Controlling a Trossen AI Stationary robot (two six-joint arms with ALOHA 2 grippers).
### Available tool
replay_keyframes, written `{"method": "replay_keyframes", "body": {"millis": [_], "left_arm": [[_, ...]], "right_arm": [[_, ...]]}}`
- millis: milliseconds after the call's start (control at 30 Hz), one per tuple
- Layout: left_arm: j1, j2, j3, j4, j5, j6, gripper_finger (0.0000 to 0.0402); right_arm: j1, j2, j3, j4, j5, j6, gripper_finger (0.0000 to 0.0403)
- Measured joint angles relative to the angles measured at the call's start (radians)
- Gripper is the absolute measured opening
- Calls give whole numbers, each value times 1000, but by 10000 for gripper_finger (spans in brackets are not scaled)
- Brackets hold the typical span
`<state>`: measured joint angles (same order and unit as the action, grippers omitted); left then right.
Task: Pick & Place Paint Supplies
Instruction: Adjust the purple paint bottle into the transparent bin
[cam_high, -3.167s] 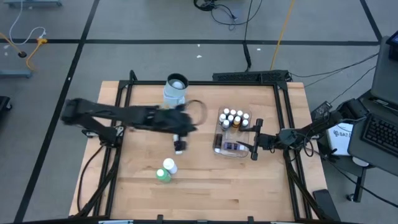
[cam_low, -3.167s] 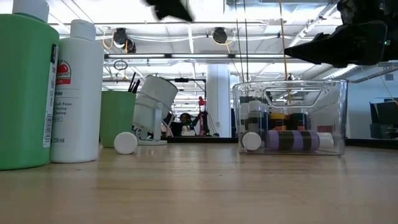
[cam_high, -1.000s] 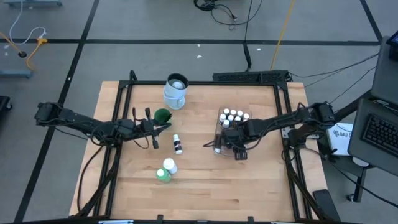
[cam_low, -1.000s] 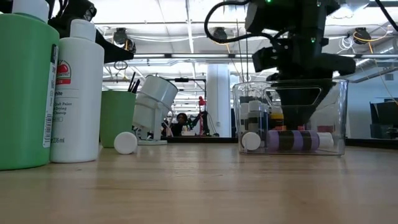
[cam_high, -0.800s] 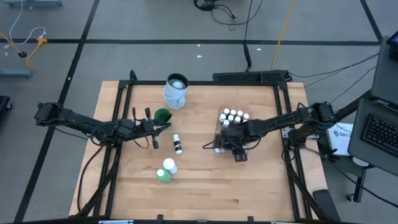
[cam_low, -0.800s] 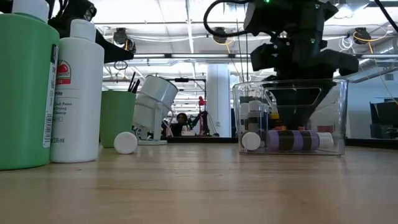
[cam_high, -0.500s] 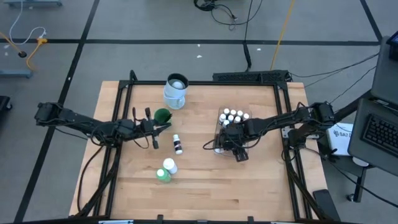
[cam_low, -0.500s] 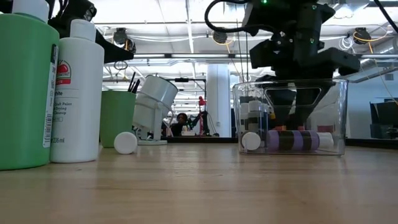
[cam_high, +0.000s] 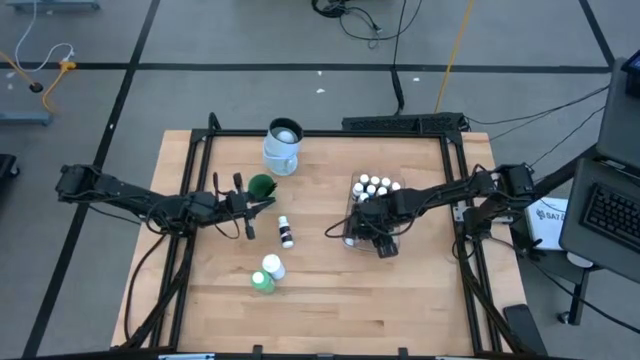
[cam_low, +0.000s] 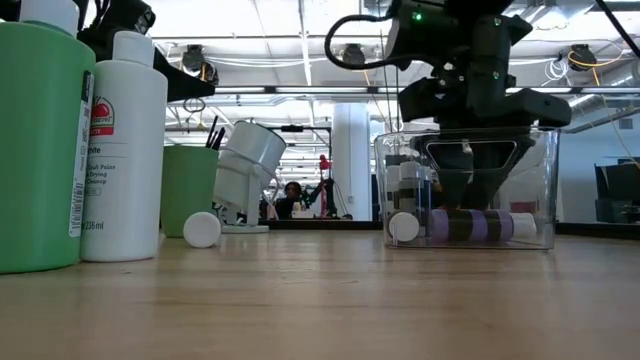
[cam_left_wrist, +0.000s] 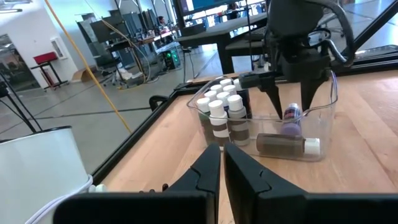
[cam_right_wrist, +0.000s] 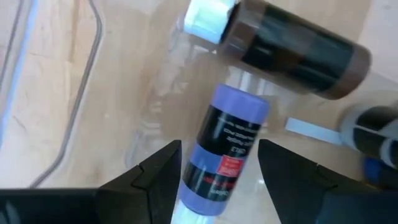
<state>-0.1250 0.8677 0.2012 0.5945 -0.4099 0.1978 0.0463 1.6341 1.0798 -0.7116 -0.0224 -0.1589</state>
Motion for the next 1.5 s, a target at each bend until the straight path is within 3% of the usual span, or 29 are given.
{"method": "replay_keyframes", "body": {"millis": [700,1033,1500], "left_arm": [[0,0,0,0,0,7,26],[0,0,0,0,0,8,26],[0,0,0,1,0,7,26]], "right_arm": [[-40,52,-8,12,-176,-38,205],[-58,53,-8,12,-183,-68,204],[-61,48,-71,55,-184,-88,116]]}}
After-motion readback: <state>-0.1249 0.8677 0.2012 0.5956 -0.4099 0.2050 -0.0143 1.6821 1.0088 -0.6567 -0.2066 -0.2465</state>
